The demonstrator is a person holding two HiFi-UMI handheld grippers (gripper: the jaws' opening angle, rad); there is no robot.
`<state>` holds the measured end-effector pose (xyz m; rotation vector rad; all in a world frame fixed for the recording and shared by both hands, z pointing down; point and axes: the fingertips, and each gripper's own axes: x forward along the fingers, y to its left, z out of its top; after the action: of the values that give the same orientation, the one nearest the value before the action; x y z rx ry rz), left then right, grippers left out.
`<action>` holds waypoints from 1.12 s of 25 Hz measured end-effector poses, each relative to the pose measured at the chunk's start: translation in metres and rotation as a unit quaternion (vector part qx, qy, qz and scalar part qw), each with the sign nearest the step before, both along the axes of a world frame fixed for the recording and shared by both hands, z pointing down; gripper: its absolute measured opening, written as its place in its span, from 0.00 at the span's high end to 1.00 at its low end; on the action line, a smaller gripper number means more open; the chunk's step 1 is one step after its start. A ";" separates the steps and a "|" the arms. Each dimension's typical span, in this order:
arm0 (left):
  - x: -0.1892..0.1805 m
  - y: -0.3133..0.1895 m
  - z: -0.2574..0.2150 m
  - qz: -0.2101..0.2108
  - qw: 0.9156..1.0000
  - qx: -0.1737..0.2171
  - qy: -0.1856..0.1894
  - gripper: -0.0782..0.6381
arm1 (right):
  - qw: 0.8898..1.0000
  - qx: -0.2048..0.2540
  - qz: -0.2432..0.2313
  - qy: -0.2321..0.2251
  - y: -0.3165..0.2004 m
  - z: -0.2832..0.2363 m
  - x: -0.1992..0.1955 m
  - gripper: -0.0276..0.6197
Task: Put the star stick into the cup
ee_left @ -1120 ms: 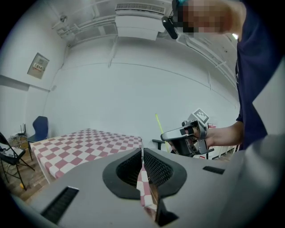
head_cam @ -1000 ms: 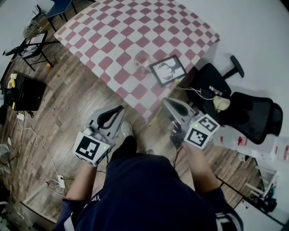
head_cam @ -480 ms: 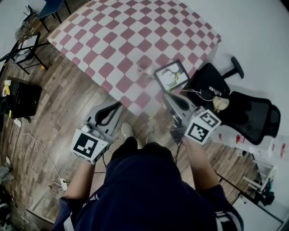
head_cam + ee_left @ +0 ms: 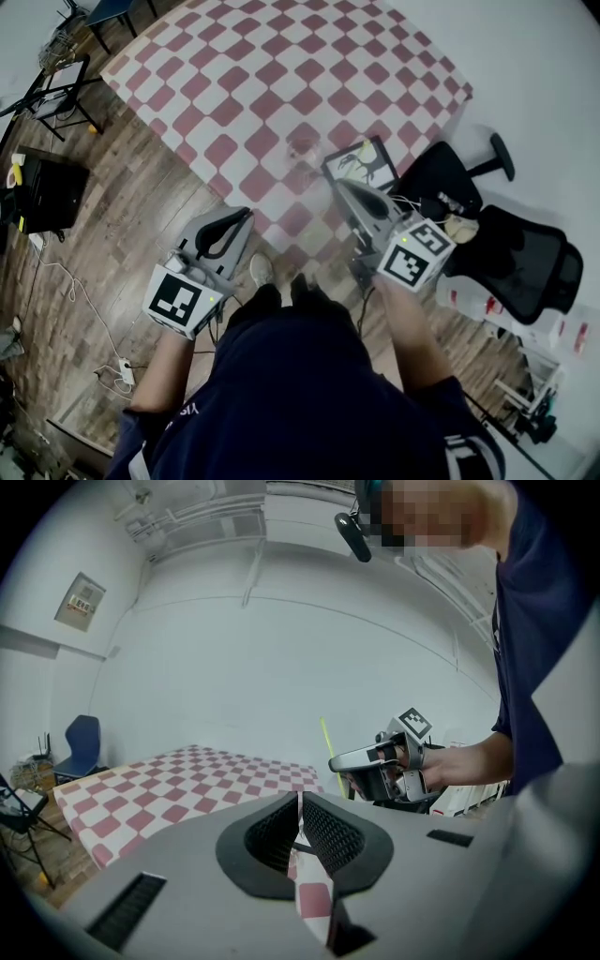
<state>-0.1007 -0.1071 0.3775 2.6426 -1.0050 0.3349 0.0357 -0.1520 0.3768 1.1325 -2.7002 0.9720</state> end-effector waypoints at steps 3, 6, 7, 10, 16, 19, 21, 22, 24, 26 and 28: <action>0.006 -0.013 0.001 -0.011 1.000 -0.006 -0.008 0.83 | 1.000 -0.002 -0.008 -0.006 -0.021 0.006 0.002 0.93; 0.013 -0.027 0.004 -0.021 1.000 -0.010 -0.015 0.83 | 1.000 -0.004 -0.010 -0.011 -0.045 0.012 0.007 0.93; 0.016 -0.031 0.005 -0.024 1.000 -0.013 -0.017 0.83 | 1.000 -0.004 -0.011 -0.012 -0.053 0.014 0.008 0.93; 0.024 -0.042 0.010 -0.030 0.999 -0.019 -0.022 0.83 | 1.000 -0.004 -0.013 -0.015 -0.077 0.021 0.012 0.93; 0.033 -0.052 0.021 -0.044 0.998 -0.034 -0.031 0.83 | 0.999 -0.013 -0.021 -0.020 -0.109 0.039 0.014 0.93; 0.034 -0.055 0.029 -0.051 0.997 -0.044 -0.032 0.83 | 0.999 -0.016 -0.019 -0.022 -0.122 0.050 0.014 0.93; 0.034 -0.056 0.034 -0.054 0.997 -0.049 -0.032 0.83 | 1.000 -0.014 -0.015 -0.023 -0.130 0.055 0.014 0.93; 0.034 -0.056 0.036 -0.055 0.997 -0.052 -0.033 0.83 | 1.000 -0.012 -0.013 -0.022 -0.134 0.057 0.013 0.93; 0.034 -0.056 0.041 -0.058 0.996 -0.058 -0.033 0.83 | 1.000 -0.011 -0.013 -0.020 -0.141 0.062 0.011 0.93; 0.033 -0.056 0.045 -0.062 0.996 -0.064 -0.032 0.83 | 1.000 -0.011 -0.013 -0.014 -0.146 0.069 0.010 0.93; 0.032 -0.056 0.050 -0.065 0.995 -0.070 -0.031 0.83 | 1.000 -0.012 -0.013 -0.007 -0.151 0.077 0.009 0.93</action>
<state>-0.0691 -0.1630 0.4274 2.4427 -1.1232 0.4444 0.0444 -0.3033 0.4541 1.0885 -2.6994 1.0104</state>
